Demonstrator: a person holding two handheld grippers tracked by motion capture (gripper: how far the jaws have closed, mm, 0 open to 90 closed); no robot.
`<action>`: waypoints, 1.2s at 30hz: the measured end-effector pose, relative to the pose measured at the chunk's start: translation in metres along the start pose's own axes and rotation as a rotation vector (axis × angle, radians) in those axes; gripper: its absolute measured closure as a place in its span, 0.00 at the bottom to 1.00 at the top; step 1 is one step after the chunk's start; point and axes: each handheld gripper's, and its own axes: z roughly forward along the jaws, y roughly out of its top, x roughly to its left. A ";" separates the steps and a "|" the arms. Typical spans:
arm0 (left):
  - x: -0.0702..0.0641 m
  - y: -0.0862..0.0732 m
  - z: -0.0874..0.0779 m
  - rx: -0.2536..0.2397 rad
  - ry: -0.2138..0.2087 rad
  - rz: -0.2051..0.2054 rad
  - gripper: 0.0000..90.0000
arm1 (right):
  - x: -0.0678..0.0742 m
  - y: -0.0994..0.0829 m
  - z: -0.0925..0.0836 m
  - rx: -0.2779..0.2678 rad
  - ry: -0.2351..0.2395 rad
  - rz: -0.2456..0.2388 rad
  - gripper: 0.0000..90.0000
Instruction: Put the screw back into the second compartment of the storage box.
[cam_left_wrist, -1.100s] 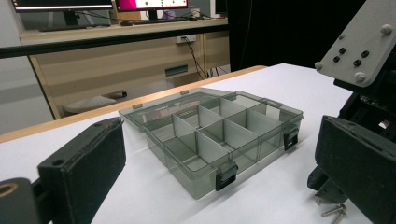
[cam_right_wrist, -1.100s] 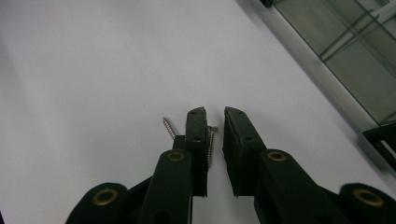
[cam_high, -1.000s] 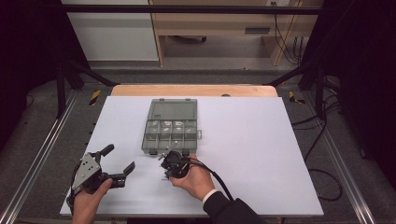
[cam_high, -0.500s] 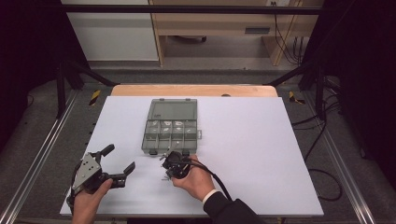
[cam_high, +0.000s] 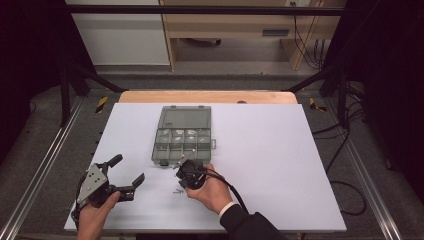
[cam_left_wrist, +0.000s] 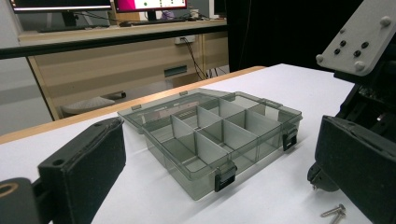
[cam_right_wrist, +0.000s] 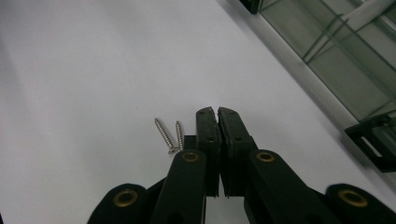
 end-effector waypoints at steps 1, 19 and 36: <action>0.000 0.000 0.000 -0.001 0.000 0.000 0.02 | -0.001 0.000 -0.001 -0.005 -0.001 0.002 0.98; -0.001 0.000 0.000 -0.003 -0.001 0.001 0.02 | -0.015 0.007 -0.029 -0.085 -0.032 0.009 0.98; -0.001 0.000 0.000 -0.016 -0.009 -0.004 0.02 | -0.029 0.036 -0.056 -0.167 -0.102 0.011 0.98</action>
